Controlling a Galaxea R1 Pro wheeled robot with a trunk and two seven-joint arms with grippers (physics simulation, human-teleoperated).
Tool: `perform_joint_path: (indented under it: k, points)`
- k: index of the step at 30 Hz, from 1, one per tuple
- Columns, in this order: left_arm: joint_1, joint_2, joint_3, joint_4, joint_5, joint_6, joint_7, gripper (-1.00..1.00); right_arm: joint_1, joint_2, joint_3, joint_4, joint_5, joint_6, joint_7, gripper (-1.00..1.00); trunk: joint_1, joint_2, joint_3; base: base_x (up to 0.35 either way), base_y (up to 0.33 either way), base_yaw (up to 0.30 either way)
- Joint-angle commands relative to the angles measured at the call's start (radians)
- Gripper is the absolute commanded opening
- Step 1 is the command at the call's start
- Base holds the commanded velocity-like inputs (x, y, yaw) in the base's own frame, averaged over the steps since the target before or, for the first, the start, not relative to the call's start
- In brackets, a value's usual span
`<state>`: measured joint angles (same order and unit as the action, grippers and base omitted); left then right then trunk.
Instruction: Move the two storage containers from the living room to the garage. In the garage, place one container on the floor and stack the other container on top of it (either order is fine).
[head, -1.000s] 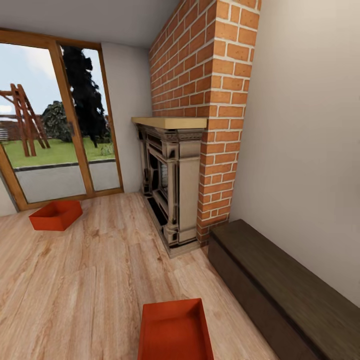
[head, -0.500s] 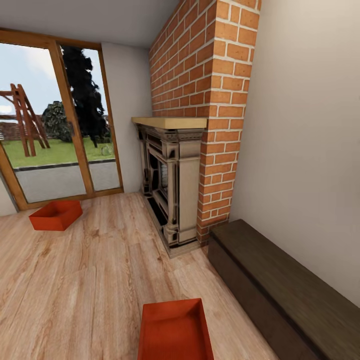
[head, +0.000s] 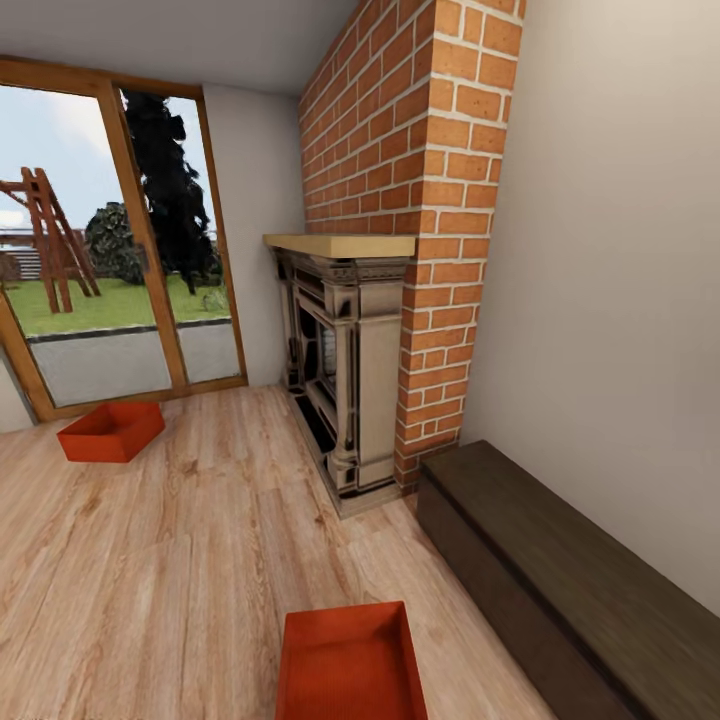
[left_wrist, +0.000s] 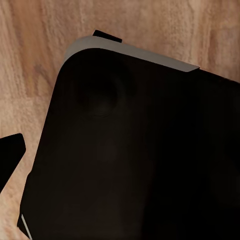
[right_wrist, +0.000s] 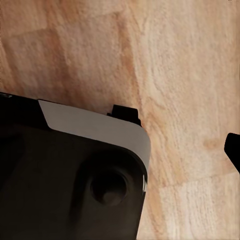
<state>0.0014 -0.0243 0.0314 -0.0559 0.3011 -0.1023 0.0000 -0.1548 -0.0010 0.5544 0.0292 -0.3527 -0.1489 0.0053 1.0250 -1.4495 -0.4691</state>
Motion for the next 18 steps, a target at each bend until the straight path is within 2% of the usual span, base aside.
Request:
perform_joint_path:
  k: [1, 9, 18]
  points:
    - [0.000, 0.000, 0.003, -0.001, 0.003, -0.002, 0.000, 1.00, -0.001, 0.000, 0.009, 0.003, -0.008, -0.006, 0.001, 1.00, 0.000, 0.000, -0.001, 0.004, 0.000, 0.115]
    - [0.000, 0.000, 0.004, -0.001, 0.003, -0.002, 0.000, 1.00, -0.002, -0.001, 0.009, 0.003, -0.008, -0.006, 0.004, 1.00, 0.000, 0.000, -0.001, 0.001, 0.000, 0.196]
    - [0.000, 0.000, 0.004, -0.001, 0.003, -0.002, 0.000, 1.00, -0.002, -0.001, 0.009, 0.003, -0.011, -0.006, 0.004, 1.00, 0.000, 0.000, -0.002, 0.000, 0.000, 0.025]
